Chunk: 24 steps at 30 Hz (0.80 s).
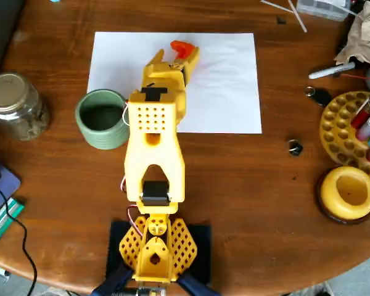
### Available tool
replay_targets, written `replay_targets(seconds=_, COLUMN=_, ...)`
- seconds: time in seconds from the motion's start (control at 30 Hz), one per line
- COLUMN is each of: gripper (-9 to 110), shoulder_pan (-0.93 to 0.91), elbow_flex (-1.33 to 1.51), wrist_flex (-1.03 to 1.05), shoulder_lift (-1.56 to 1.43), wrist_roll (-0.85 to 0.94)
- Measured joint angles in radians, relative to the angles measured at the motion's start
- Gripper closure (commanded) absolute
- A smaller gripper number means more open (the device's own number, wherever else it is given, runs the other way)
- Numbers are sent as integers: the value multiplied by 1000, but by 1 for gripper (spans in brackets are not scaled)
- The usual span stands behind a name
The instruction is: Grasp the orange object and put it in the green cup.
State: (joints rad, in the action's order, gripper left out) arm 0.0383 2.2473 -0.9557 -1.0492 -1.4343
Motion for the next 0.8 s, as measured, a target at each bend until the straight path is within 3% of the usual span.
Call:
replay_targets(seconds=0.53, gripper=78, shoulder_pan=-43, elbow_flex=-25, wrist_flex=-118, shoulder_lift=147, wrist_roll=0)
replay_targets(seconds=0.7, gripper=99, shoulder_pan=-44, elbow_flex=-77, wrist_flex=-150, shoulder_lift=209, wrist_roll=2)
replay_targets(seconds=0.8, gripper=102, shoulder_pan=-51, elbow_flex=-114, wrist_flex=-169, shoulder_lift=241, wrist_roll=2)
